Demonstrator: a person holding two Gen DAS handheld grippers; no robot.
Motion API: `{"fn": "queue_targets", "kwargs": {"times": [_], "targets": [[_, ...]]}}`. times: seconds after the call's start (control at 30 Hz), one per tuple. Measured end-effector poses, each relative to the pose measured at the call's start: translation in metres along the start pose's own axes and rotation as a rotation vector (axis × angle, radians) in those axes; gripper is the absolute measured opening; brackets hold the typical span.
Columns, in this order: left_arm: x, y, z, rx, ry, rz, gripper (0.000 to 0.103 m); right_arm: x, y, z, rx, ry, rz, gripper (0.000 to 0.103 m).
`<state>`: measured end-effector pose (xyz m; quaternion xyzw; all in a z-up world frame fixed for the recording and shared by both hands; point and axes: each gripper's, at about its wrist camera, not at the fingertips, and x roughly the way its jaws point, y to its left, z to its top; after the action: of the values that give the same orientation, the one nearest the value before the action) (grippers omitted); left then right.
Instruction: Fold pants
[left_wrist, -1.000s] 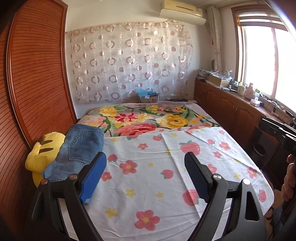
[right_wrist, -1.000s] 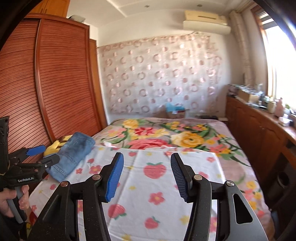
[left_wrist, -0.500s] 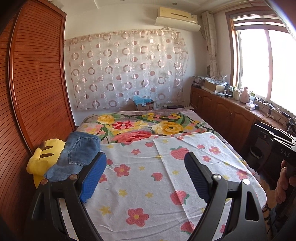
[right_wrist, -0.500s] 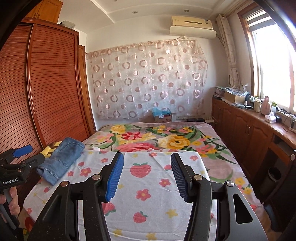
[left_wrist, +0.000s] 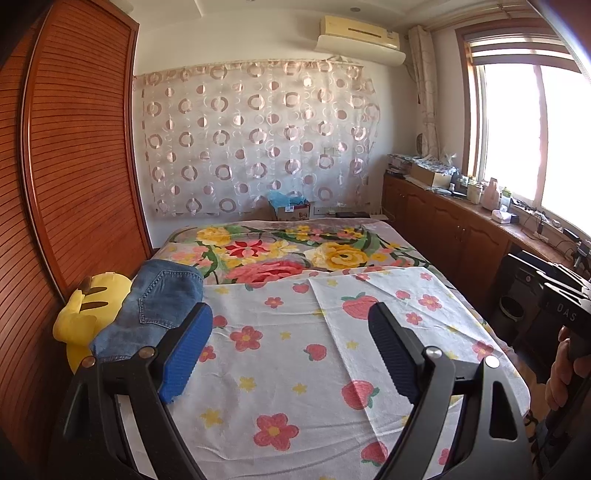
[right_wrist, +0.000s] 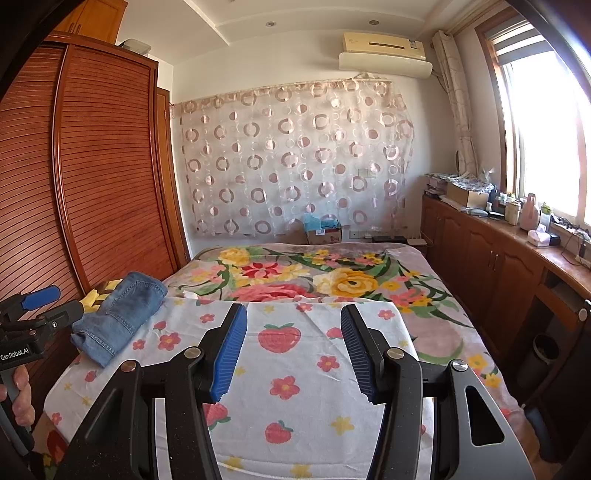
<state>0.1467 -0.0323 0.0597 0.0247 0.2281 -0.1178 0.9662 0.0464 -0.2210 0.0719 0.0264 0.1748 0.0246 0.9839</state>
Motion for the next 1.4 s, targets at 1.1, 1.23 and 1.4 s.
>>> {"fn": "queue_targets", "kwargs": {"times": [1.1,1.23,1.4], "targets": [[-0.0044,-0.0037,0.004,-0.006,-0.003,0.0,0.087,0.004,-0.005,-0.0001,-0.012,-0.009,0.002,0.055],[-0.0045,-0.0036,0.0036,-0.01,-0.005,-0.002,0.087,0.0045,-0.0053,-0.0002,-0.013,-0.008,0.001,0.055],[-0.0047,-0.0034,0.0039,-0.008,-0.005,0.0,0.087,0.0061,-0.0059,0.0006,-0.012,-0.006,0.0,0.055]]}}
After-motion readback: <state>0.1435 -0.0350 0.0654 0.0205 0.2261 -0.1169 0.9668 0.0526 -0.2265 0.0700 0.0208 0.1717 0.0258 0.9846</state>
